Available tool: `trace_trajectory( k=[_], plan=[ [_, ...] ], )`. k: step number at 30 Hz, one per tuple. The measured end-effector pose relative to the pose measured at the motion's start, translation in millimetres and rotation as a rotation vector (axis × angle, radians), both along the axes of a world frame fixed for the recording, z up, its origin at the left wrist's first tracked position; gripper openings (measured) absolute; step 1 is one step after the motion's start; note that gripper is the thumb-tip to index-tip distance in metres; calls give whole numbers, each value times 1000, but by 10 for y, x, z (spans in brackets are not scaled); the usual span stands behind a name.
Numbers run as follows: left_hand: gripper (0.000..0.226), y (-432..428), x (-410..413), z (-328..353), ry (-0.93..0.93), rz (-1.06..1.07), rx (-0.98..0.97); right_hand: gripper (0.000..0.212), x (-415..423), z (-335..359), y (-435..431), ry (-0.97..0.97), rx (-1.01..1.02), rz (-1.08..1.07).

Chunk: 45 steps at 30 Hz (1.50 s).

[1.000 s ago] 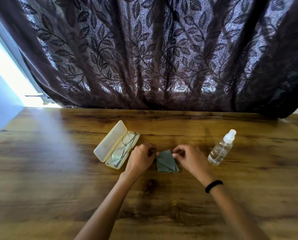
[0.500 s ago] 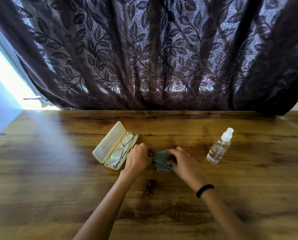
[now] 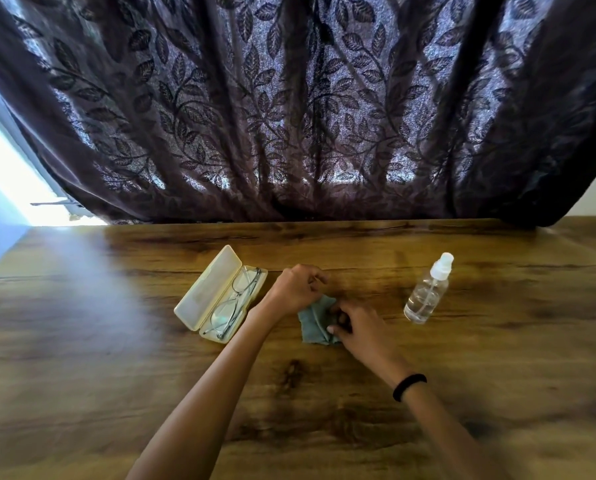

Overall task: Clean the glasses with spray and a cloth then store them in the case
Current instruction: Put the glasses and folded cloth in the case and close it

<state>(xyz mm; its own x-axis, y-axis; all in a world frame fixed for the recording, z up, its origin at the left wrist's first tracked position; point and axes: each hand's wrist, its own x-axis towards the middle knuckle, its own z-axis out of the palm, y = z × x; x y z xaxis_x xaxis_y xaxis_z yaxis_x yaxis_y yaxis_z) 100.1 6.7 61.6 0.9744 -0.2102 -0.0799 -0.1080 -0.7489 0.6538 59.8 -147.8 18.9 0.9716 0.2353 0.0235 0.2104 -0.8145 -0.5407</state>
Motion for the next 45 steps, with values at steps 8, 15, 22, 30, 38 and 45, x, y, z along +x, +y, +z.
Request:
trace_trajectory(
  k=[8, 15, 22, 30, 38, 45],
  plan=[
    [32, 109, -39, -108, 36, 15, 89, 9, 40, 12, 4, 32, 25, -39],
    [28, 143, -37, -149, 21, 37, 64, 13, -49, 145, 4, -72, 36, 1],
    [25, 152, -8, -163, 40, 36, 61, 27, -291, 191, 206, -151, -3, 200],
    [32, 224, -47, -205, -28, 37, 179, 19, -157, 136, 75, -83, 114, 104],
    [39, 181, -78, -161, 14, -2, 298, 27, 343, 109, 13, -19, -4, 41],
    [14, 178, -105, -166, 4, -42, 243, 7, 440, 101, 25, 33, -90, 133]
  ],
)
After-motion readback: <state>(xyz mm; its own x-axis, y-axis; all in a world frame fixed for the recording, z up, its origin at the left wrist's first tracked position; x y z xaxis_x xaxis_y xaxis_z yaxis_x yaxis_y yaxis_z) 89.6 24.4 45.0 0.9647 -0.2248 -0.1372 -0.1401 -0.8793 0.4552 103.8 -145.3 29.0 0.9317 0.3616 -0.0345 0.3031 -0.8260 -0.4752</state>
